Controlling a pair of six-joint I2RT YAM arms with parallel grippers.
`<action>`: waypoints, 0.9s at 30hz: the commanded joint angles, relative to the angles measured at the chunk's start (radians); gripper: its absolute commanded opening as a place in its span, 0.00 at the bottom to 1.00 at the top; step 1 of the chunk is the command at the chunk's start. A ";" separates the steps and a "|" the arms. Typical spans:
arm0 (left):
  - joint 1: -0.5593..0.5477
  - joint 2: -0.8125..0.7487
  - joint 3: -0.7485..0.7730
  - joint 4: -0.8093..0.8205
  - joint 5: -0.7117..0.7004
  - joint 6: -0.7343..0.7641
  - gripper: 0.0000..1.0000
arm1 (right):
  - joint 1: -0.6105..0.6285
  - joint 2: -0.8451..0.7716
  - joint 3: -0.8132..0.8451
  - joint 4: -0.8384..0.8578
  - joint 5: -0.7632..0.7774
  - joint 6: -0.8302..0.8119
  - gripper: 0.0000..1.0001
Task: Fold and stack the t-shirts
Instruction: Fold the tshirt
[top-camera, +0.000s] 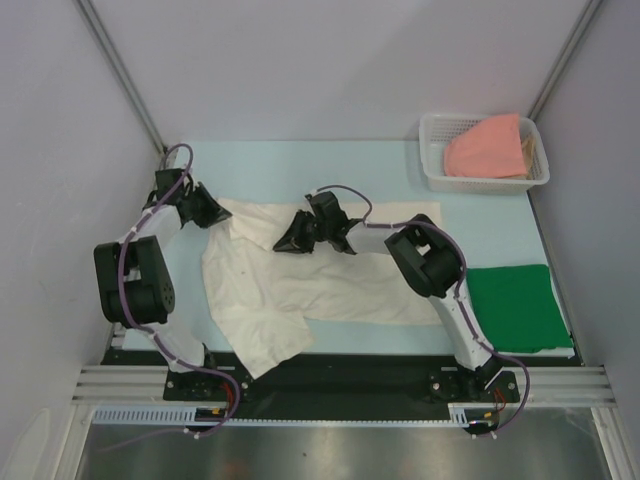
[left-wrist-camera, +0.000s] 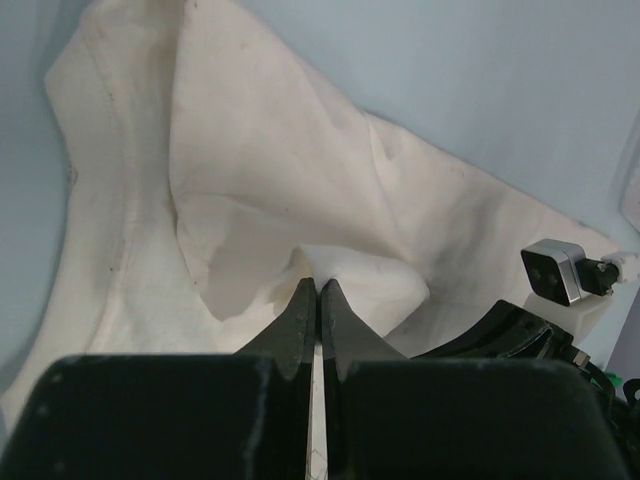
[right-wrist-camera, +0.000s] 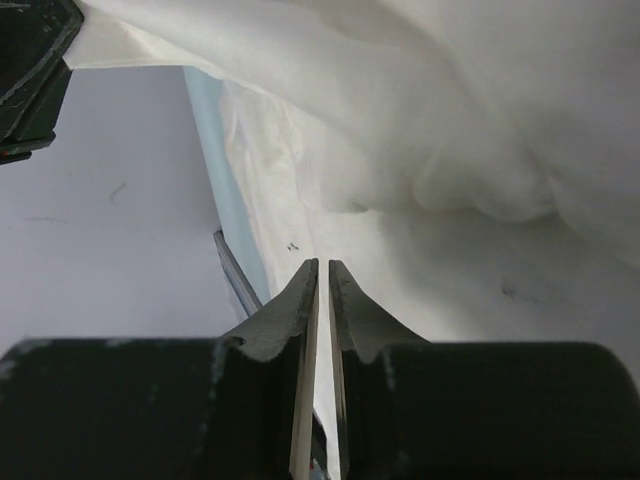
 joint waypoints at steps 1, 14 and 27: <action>0.003 0.029 0.052 0.066 0.025 0.018 0.00 | 0.002 0.044 0.073 0.041 0.013 0.035 0.14; -0.002 0.059 0.069 0.077 0.025 0.015 0.00 | 0.016 0.095 0.129 -0.025 0.056 0.065 0.35; -0.006 0.005 0.029 0.052 0.020 0.024 0.00 | 0.039 0.124 0.165 -0.048 0.165 0.125 0.21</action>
